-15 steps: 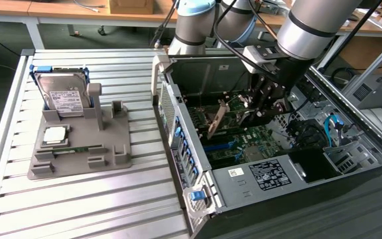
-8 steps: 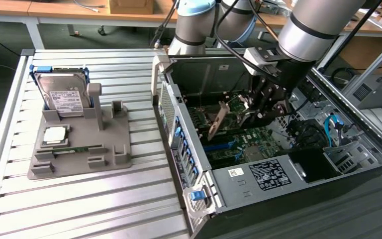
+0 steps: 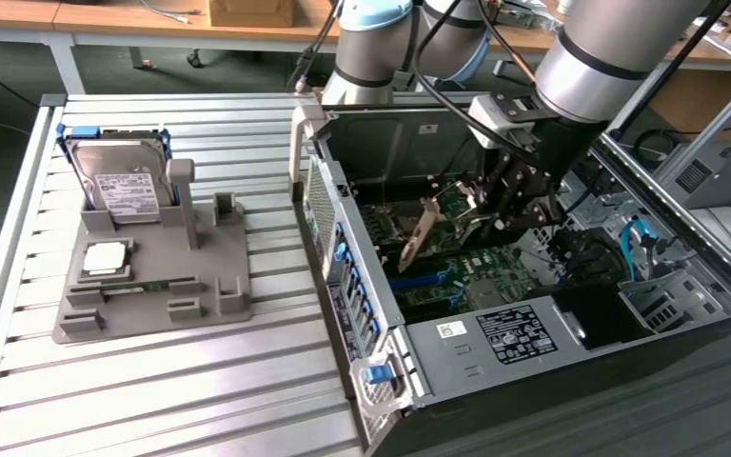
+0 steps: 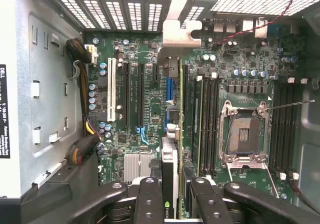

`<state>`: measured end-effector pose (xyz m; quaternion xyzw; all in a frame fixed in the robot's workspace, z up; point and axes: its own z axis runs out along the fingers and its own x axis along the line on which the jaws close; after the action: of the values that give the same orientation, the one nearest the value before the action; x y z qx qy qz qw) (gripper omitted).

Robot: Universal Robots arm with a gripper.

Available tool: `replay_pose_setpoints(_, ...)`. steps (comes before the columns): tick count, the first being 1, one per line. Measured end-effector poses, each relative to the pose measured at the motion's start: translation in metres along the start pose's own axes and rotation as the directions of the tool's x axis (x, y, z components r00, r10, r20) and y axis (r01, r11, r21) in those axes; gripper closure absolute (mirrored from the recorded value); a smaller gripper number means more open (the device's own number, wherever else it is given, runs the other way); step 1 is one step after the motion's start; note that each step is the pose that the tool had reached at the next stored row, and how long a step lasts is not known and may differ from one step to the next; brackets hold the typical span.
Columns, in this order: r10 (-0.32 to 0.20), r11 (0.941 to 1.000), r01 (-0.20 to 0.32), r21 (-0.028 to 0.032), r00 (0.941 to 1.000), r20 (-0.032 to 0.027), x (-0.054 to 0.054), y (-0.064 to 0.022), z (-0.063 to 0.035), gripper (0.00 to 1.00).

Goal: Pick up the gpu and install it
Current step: 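Insert the gpu into the slot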

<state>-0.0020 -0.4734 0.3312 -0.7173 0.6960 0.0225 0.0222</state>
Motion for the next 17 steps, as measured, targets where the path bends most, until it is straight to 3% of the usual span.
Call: replay_pose_setpoints(17,0.000,1.0000,0.000,0.0001,1.0000,0.0024,0.0074,0.0002,-0.0001,0.73)
